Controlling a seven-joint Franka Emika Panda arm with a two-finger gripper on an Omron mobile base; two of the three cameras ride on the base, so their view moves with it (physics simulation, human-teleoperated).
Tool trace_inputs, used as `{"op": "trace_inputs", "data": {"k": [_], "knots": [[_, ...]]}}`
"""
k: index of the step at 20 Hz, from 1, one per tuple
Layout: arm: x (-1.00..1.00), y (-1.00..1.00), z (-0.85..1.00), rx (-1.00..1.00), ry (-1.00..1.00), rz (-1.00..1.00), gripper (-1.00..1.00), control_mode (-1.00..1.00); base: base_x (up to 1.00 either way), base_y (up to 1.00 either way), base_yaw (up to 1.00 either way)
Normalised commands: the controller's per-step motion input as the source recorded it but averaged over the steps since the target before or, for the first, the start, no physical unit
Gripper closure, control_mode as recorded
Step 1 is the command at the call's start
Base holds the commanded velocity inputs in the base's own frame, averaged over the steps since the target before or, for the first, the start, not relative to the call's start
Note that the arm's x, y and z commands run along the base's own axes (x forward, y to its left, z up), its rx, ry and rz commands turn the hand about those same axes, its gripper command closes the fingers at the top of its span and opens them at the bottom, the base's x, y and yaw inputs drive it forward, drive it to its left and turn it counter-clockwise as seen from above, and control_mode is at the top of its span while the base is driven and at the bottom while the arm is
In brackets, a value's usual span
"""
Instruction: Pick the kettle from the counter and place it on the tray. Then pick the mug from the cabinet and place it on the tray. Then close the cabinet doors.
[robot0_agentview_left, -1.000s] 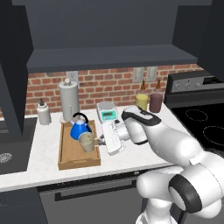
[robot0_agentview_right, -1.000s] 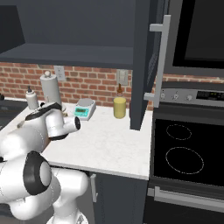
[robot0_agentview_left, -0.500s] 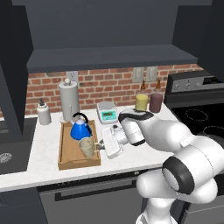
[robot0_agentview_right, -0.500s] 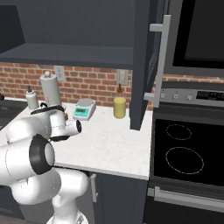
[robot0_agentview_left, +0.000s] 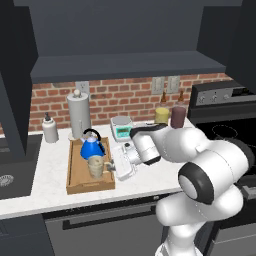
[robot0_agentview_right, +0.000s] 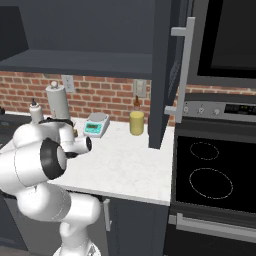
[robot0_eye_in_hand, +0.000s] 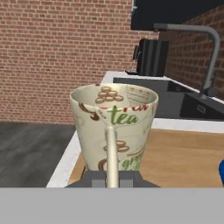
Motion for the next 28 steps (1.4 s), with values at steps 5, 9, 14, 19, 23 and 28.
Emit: {"op": "trace_inputs", "data": {"k": [5, 9, 14, 19, 23, 28], "knots": [[0.24, 0.16, -0.12, 0.00, 0.00, 0.00, 1.00, -1.00, 0.00, 0.00, 0.00], [0.23, 0.12, -0.19, -0.01, 0.00, 0.00, 1.00, -1.00, 0.00, 0.00, 0.00], [0.18, 0.08, -0.25, -0.03, 0.00, 0.00, 1.00, -1.00, 0.00, 0.00, 0.00], [0.15, 0.01, -0.22, -0.03, 0.00, 0.00, 1.00, -1.00, 0.00, 0.00, 0.00], [0.12, 0.01, -0.06, 0.00, 0.00, 0.00, 1.00, -1.00, 0.00, 0.00, 0.00], [0.00, 0.00, -0.12, 0.00, 0.00, 0.00, -1.00, -1.00, 0.00, 0.00, 0.00]]}}
